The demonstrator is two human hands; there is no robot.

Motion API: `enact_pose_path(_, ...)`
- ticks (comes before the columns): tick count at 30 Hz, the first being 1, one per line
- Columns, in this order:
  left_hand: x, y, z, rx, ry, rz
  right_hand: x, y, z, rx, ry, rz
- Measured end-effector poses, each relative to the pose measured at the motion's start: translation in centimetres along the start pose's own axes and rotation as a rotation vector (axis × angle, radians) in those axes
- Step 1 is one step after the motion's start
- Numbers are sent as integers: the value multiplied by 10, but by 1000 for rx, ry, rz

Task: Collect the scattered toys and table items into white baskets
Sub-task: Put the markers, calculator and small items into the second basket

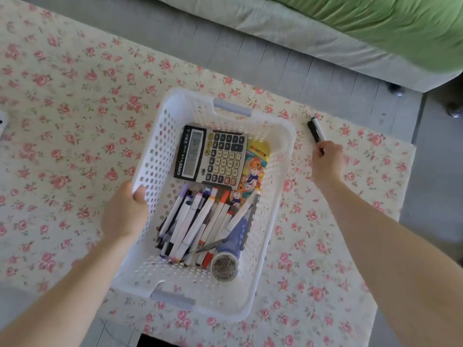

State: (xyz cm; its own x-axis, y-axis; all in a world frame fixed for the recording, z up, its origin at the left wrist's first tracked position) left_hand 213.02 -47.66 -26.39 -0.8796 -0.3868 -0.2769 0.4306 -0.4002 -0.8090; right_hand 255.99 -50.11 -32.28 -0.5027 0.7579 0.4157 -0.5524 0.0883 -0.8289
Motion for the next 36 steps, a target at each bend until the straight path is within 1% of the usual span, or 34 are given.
enact_pose_path(3, -2, 0, 2, -31, -2, -20, -10, 9, -11, 47, 38, 43)
enact_pose_path(7, -2, 1, 2, -40, -7, -59, -20, 24, -20, 123, 116, 43)
enact_pose_path(12, 2, 1, 2, -81, 1, -107, -25, 29, -24, 131, 185, 161)
enact_pose_path(14, 1, 1, 2, -89, 4, -100, -26, 34, -21, 157, 211, 168)
enact_pose_path(18, 0, 1, 3, -107, -2, -88, -25, 47, -12, 225, 281, 82)
enact_pose_path(22, 2, 1, 2, -96, 4, -80, -24, 67, -1, 340, 349, -94)
enact_pose_path(24, 4, 2, 1, -91, 10, -71, -21, 69, 4, 360, 367, -129)
enact_pose_path(26, 4, 2, 0, -90, 23, -56, -18, 64, 9, 340, 355, -167)
enact_pose_path(29, 4, 3, 1, -80, 34, -16, -6, 53, 25, 344, 238, -255)
enact_pose_path(31, 3, 3, 0, -58, 34, -5, 0, 44, 40, 318, 209, -312)
enact_pose_path(34, 2, 3, -1, 18, 52, 21, 13, 23, 74, 208, 207, -413)
enact_pose_path(36, 2, 4, -3, 84, 70, 60, 24, 5, 100, 88, 168, -452)
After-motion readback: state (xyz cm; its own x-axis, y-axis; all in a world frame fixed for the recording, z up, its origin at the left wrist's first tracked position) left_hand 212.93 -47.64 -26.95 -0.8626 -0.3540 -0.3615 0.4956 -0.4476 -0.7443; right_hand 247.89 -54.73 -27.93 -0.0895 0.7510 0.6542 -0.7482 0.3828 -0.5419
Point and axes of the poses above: each hand's wrist, its own z-axis away from the middle knuckle, its own y-axis out of the palm, x = y × z, the point moved 7 cm from there along -z, towards the middle knuckle, and after that the axes turned 5 degrees about x, right-handed, at the moved point
